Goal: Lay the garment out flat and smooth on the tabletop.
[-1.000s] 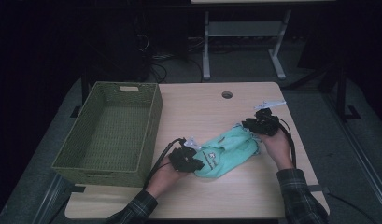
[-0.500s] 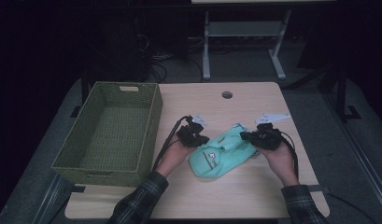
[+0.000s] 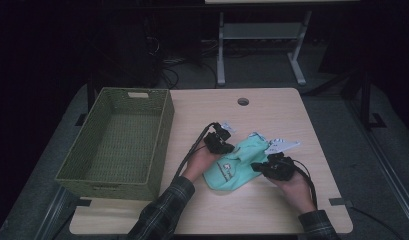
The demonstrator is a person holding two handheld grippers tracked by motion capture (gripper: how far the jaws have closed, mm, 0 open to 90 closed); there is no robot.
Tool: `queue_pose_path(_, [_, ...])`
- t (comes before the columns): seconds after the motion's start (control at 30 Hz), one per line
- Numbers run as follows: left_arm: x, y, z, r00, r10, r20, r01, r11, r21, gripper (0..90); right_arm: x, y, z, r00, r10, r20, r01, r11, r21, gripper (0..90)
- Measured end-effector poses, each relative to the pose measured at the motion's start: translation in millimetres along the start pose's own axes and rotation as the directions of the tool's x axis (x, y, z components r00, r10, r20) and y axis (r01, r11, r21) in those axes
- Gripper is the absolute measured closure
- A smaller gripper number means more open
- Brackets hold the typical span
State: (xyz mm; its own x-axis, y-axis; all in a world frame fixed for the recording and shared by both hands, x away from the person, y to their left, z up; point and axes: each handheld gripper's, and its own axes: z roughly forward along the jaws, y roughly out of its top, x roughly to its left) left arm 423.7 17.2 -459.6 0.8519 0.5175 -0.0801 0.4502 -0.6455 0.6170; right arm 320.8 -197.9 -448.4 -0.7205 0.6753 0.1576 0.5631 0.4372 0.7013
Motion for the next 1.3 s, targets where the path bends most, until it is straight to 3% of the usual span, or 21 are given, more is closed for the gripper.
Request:
queue_pose_path(0.17, [1.1, -1.8, 1.1, 0.9999, -0.012, 0.01, 0.012, 0.9998, -0.014, 89.6, 6.2, -4.0, 12.7, 0.9998, -0.015, -0.013, 0.016, 0.999, 0.037, 89.9])
queue_pose_path(0.27, [1.6, -1.8, 0.2, 0.9999, -0.003, -0.016, 0.003, 1.0, -0.009, 89.7, 7.1, -5.9, 18.2, 0.9997, -0.021, -0.013, 0.022, 0.997, 0.078, 89.9])
queue_pose_path(0.43, [3.5, -6.8, -5.6, 0.9993, -0.009, -0.037, 0.009, 0.9999, 0.004, 89.7, 6.3, -9.3, 15.3, 0.9991, -0.042, 0.009, 0.041, 0.995, 0.096, 90.0])
queue_pose_path(0.7, [-8.5, -20.2, -19.6, 0.998, 0.007, -0.063, -0.004, 0.9989, 0.048, 89.8, -4.6, -18.0, 3.6, 0.9985, -0.021, 0.051, 0.016, 0.996, 0.091, 89.9])
queue_pose_path(1.0, [-36.8, -38.2, -32.2, 0.9986, 0.05, -0.02, -0.048, 0.9968, 0.064, 89.7, -17.9, -22.3, -4.0, 0.9951, 0.006, 0.098, -0.014, 0.996, 0.087, 89.6])
queue_pose_path(1.07, [-38.4, -40.1, -32.8, 0.9988, 0.045, -0.018, -0.043, 0.9974, 0.057, 89.7, -18.0, -21.5, -4.7, 0.9947, 0.009, 0.103, -0.018, 0.996, 0.088, 86.0])
queue_pose_path(1.3, [-36.7, -43.0, -33.0, 0.9996, 0.026, -0.008, -0.026, 0.999, 0.036, 89.8, -12.5, -12.8, -4.9, 0.9967, 0.041, 0.07, -0.042, 0.999, 0.015, 70.7])
